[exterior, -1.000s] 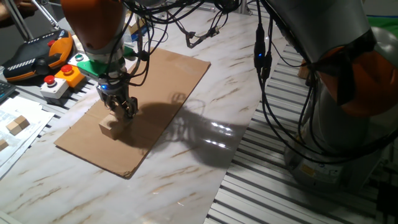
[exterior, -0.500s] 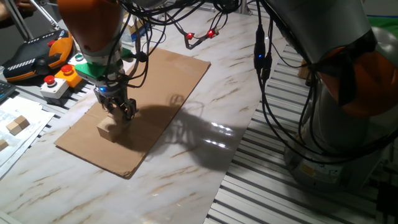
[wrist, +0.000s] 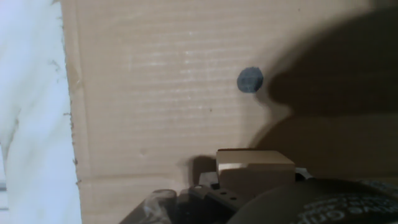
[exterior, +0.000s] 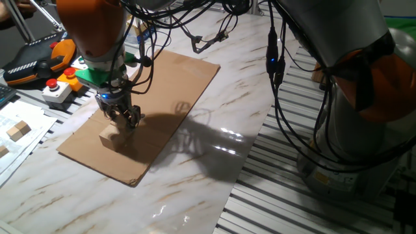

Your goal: Use the gripper to push the small block from left to right

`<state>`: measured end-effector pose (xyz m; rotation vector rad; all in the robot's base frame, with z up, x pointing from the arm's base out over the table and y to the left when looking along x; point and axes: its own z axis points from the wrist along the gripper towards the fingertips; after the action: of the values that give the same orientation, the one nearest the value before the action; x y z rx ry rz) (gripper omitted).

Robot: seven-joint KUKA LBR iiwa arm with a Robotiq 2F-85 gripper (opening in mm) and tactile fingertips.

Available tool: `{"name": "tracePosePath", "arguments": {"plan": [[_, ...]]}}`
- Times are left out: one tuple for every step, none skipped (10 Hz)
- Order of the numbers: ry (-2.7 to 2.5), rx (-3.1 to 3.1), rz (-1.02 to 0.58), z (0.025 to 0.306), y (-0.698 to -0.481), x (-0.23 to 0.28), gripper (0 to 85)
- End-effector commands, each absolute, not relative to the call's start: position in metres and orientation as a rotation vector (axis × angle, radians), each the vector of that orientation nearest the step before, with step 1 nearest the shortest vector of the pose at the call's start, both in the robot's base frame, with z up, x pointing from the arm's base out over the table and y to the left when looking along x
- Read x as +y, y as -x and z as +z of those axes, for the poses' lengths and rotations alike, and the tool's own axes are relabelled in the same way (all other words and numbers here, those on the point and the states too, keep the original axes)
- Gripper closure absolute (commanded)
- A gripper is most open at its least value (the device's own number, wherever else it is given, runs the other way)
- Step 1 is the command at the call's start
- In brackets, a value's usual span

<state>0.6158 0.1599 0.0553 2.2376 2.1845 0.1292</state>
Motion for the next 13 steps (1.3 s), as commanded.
{"name": "tracePosePath", "arguments": {"plan": [[-2.237, 2.184, 0.133, 0.056, -0.615, 0.161, 84.0], [-2.237, 2.184, 0.133, 0.055, -0.615, 0.163, 84.0], [-2.237, 2.184, 0.133, 0.055, -0.615, 0.164, 84.0], [-2.237, 2.184, 0.136, 0.055, -0.615, 0.166, 84.0], [-2.237, 2.184, 0.136, 0.055, -0.614, 0.168, 84.0], [-2.237, 2.183, 0.138, 0.055, -0.614, 0.169, 84.0], [-2.237, 2.184, 0.140, 0.055, -0.614, 0.171, 84.0], [-2.237, 2.184, 0.140, 0.056, -0.613, 0.172, 84.0], [-2.237, 2.184, 0.140, 0.056, -0.613, 0.174, 84.0], [-2.235, 2.185, 0.141, 0.055, -0.612, 0.175, 84.0], [-2.234, 2.184, 0.143, 0.054, -0.612, 0.176, 84.0], [-2.236, 2.185, 0.147, 0.054, -0.612, 0.177, 84.0], [-2.236, 2.186, 0.148, 0.053, -0.612, 0.177, 84.0]]}}
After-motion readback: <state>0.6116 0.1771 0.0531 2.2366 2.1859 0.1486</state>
